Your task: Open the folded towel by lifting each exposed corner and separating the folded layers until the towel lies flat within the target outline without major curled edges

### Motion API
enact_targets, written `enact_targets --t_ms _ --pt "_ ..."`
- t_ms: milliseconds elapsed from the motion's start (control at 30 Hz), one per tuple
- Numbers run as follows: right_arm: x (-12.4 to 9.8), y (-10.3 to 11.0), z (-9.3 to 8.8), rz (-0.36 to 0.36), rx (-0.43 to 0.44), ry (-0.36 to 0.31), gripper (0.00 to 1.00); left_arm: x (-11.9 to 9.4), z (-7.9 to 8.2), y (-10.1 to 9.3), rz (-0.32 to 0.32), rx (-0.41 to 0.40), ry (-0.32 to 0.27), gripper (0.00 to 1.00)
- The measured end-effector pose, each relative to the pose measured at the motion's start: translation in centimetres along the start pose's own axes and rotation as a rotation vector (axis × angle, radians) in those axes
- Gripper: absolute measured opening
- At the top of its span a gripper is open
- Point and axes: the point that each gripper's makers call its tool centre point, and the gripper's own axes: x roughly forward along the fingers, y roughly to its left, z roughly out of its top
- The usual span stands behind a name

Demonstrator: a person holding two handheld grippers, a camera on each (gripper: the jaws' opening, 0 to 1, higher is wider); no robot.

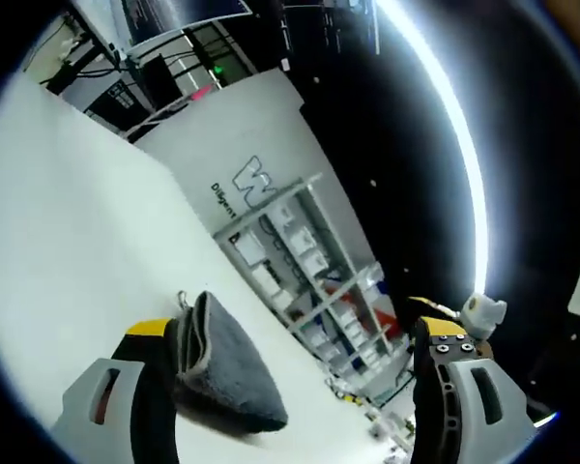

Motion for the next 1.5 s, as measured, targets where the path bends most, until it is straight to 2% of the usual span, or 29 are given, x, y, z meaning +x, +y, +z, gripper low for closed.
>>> enact_targets --t_ms 67,167,333,467,533,700,833,1000,1167,1367,1500 --pt "0.2 -0.4 0.9 0.02 -0.009 0.017 1.0 0.0 0.6 -0.3 -0.001 -0.027 -0.071 1.0" --pt "0.4 -0.8 2.0 0.053 -0.037 0.044 1.0 -0.1 0.1 -1.2 -0.025 -0.01 -0.072 1.0" --pt "0.7 -0.1 3.1 0.139 -0.127 0.112 1.0 0.0 -1.7 -0.7 -0.001 0.025 -0.028 1.0" --pt "1.5 0.0 4.0 0.176 -0.154 0.162 1.0 0.1 -3.1 0.0 0.02 0.011 0.013 1.0" --pt "1.8 -0.1 4.3 0.196 -0.176 0.191 1.0 0.0 -3.3 0.0 0.019 0.004 0.017 1.0" --pt "3.1 -0.5 6.4 0.203 -0.181 0.204 1.0 0.1 -4.4 0.3 0.016 -0.051 0.054 1.0" --pt "4.1 0.5 8.0 0.225 -0.176 0.176 1.0 0.2 -5.6 0.8 0.028 -0.083 0.095 1.0" --pt "5.3 1.7 7.6 0.245 -0.243 0.216 1.0 0.8 -6.4 1.7 0.047 -0.114 0.118 1.0" --pt "5.8 2.1 7.5 0.263 -0.247 0.225 1.0 1.7 -7.0 2.7 0.072 -0.135 0.123 1.0" --pt "6.8 3.2 5.1 0.29 -0.283 0.271 1.0 3.0 -7.6 2.3 0.068 -0.114 0.122 1.0" --pt "7.1 3.4 3.9 0.303 -0.291 0.295 1.0 3.1 -8.4 2.7 0.094 -0.132 0.159 1.0"
